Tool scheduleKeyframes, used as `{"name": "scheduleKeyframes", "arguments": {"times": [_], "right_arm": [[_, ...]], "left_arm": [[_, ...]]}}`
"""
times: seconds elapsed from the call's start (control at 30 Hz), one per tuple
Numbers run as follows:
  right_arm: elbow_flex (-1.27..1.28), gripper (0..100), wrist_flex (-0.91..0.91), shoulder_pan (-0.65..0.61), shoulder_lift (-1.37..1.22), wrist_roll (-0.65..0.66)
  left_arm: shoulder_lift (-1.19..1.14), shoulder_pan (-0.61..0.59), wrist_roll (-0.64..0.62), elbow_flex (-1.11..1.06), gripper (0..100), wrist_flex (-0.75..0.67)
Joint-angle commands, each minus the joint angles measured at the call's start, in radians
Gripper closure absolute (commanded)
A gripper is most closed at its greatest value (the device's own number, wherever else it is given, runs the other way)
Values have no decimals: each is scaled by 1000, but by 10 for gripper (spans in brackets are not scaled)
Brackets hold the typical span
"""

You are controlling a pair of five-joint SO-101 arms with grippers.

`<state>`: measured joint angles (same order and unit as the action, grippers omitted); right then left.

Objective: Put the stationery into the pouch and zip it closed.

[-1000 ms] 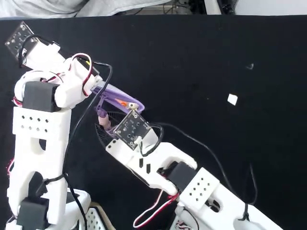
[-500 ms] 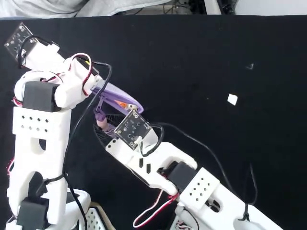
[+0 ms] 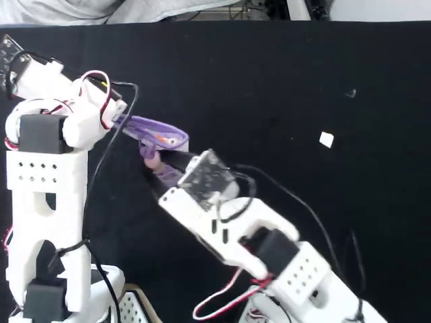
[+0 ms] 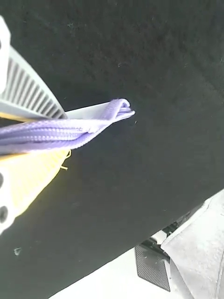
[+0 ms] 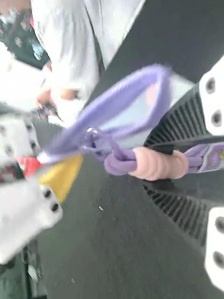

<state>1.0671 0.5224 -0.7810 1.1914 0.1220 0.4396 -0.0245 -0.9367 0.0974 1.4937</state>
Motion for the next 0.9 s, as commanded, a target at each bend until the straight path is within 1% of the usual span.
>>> {"name": "scheduleKeyframes", "arguments": {"times": [0.0, 0.13, 0.23, 0.4, 0.57, 0.87], "right_arm": [[-130, 988, 92, 81, 136, 11], [-214, 988, 230, 138, 199, 64], [-282, 988, 325, 181, 203, 72], [-387, 988, 454, 215, 203, 74], [-450, 988, 535, 218, 203, 141], [-518, 988, 611, 373, 170, 213]], "left_arm": [[28, -15, -6, 5, 971, -18], [28, -16, -8, 5, 971, -14], [28, -22, -8, 2, 971, -11], [29, -94, -9, -8, 971, -20], [29, -137, -9, -7, 971, -20], [29, -148, -9, -7, 971, -20]]}}
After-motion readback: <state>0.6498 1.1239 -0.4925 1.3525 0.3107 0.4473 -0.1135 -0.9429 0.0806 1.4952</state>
